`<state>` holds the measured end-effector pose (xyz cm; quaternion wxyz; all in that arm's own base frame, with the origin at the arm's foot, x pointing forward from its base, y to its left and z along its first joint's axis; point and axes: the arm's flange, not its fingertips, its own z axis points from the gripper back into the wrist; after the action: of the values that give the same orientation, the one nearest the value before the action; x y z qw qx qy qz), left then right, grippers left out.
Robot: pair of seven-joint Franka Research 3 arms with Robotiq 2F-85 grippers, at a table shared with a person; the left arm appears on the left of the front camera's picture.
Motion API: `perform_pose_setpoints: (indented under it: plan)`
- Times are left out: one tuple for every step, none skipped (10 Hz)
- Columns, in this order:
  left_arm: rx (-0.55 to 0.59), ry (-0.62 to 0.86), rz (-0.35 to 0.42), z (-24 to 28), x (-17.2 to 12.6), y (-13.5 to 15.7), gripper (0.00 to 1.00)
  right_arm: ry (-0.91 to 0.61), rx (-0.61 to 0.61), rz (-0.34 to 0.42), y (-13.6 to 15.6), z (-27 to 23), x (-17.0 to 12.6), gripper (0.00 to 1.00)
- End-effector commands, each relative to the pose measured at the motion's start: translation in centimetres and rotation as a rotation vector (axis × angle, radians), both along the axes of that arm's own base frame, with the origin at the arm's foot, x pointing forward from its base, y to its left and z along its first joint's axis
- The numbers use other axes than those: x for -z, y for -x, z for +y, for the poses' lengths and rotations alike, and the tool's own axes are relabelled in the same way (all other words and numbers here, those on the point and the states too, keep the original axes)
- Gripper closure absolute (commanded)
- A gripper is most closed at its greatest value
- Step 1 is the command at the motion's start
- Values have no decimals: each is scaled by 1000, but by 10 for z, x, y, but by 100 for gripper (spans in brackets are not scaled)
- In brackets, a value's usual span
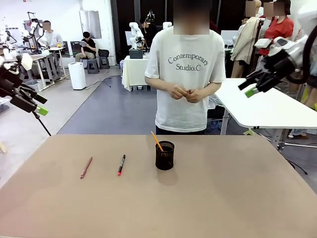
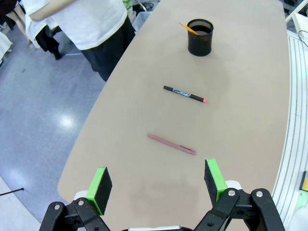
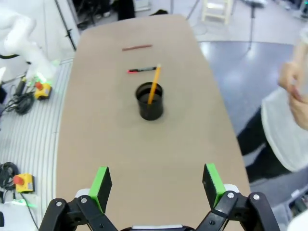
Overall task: Place the pens into the pen holder.
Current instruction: Pick up a writing instrument from the table and place it into the Pen holder.
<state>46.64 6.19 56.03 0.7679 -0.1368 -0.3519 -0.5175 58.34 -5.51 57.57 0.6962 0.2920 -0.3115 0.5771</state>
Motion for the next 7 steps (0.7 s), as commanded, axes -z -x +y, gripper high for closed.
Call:
perform_pose_setpoints:
  plan:
    - [7,8,-3,0,-1,2,0,6,111,-59,8,-5,-10,0]
    - [7,8,-3,0,-1,2,0,17,144,-61,10,-10,-16,0]
    - [7,8,-3,0,-1,2,0,34,156,-50,5,-16,-21,0]
    - [7,8,-3,0,-1,2,0,42,178,-57,0,-20,-23,0]
    - [7,8,-3,0,-1,2,0,38,195,-64,2,-21,-19,0]
    - [7,8,-3,0,-1,2,0,29,145,-68,2,-26,-25,0]
    - [7,8,-3,0,-1,2,0,29,145,-68,2,-26,-25,0]
